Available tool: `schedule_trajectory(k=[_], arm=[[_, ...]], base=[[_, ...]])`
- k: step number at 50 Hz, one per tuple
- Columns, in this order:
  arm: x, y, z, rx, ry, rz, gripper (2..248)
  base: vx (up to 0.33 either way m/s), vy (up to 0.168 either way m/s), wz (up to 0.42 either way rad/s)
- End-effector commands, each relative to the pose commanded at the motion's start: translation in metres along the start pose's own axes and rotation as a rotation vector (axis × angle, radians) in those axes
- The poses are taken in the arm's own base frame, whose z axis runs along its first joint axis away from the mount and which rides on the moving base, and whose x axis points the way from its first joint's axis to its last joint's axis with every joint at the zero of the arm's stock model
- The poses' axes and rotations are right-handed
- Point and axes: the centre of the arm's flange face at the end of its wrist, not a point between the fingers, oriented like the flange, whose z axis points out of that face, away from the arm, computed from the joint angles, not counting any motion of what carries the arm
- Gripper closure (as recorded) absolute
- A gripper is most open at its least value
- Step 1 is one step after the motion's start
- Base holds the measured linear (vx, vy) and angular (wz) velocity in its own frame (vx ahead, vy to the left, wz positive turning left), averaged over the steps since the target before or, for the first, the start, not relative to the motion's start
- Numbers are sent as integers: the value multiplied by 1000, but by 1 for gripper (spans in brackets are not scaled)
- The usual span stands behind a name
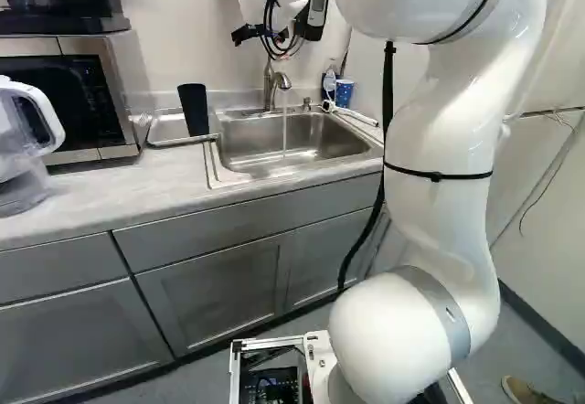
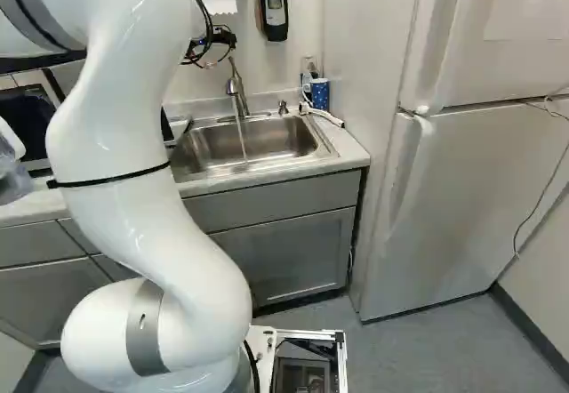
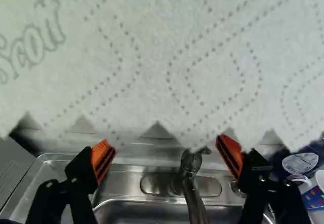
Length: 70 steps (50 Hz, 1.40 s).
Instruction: Rinse the cup and place it in the tray
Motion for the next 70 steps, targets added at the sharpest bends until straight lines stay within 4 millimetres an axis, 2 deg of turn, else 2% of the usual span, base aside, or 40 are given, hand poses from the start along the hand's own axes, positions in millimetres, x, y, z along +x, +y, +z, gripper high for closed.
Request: schedule_trajectory(k=[11,34,70], arm=[[-2,1,3,-3,-30,0,3],[4,-5,26,3,-24,-3,3],[-1,-9,30,8,-34,-5,3]], base=[[0,0,0],[0,0,0],[0,0,0]])
